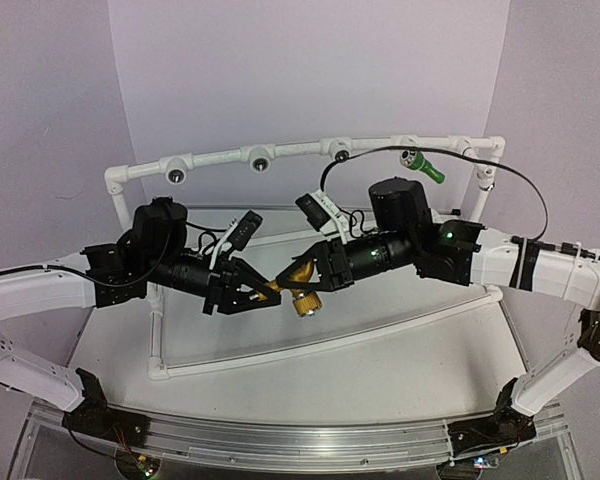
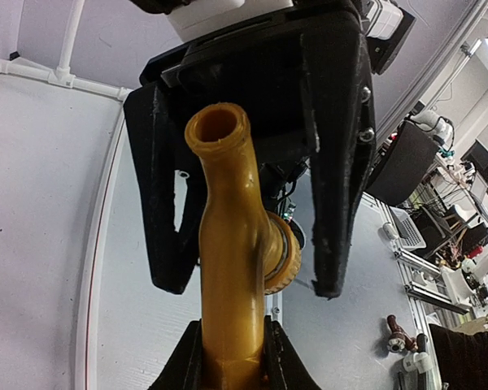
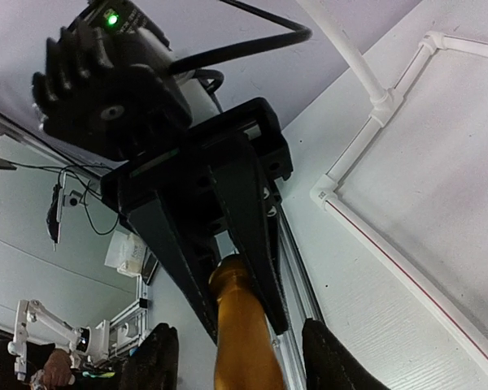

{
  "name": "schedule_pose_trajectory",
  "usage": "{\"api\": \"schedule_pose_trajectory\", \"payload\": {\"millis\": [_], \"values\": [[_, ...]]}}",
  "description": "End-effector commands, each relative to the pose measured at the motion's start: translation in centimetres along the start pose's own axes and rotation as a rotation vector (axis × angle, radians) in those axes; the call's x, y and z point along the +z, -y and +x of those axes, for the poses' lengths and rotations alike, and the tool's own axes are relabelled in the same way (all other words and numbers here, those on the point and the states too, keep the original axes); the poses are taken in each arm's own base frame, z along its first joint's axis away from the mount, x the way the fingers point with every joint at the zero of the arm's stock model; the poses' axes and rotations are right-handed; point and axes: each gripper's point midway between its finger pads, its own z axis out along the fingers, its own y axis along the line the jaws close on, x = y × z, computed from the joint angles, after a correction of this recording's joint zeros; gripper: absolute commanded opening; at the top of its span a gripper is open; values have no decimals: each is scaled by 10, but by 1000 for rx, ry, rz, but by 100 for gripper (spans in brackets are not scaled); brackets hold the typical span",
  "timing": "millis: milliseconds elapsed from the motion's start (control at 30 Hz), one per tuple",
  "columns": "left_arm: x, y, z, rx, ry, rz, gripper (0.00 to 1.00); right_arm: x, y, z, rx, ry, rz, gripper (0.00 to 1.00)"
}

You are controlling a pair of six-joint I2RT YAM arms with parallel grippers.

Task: Install the water faucets
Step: Pass from the left arm to the right

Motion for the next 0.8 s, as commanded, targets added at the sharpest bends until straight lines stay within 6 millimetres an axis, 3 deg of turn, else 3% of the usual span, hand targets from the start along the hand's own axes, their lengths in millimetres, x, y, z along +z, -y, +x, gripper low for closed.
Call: {"api": "schedule_pose_trajectory", "payload": {"millis": [0,100,200,233,267,333,367,467,500,600,633,700,767], "values": [[-12,13,-31,88,73,-3,0,0,-19,-15,-49,20,-75,45],[-12,11,-35,92,80,-14,0,4,-19,-12,-39,5,-96,35],[-13,11,-38,99,87,-22,0,5,-14,-8,-40,7,-84,47],[-14,11,-39,102,88,-17,0,4,-13,-8,-45,13,-77,43],[-14,12,-39,105,87,-12,0,3,-12,-9,-49,19,-71,34],[-13,10,-36,88,72,-21,0,2,-11,-13,-48,39,-57,6],[-13,9,-36,87,73,-28,0,2,-10,-14,-45,46,-52,0],[-15,3,-39,76,86,-73,3,2,-1,-15,-19,69,-10,0],[-17,-2,-41,64,93,-101,9,2,6,-17,13,93,30,0],[-21,-23,-39,20,91,-222,55,-14,50,-14,109,170,271,0],[-23,-30,-37,1,85,-263,64,-24,65,-12,117,213,357,0],[-29,-43,-33,-39,73,-344,76,-50,91,-2,128,288,507,0],[-37,-49,-35,-69,72,-396,79,-77,119,15,128,294,676,0]]}}
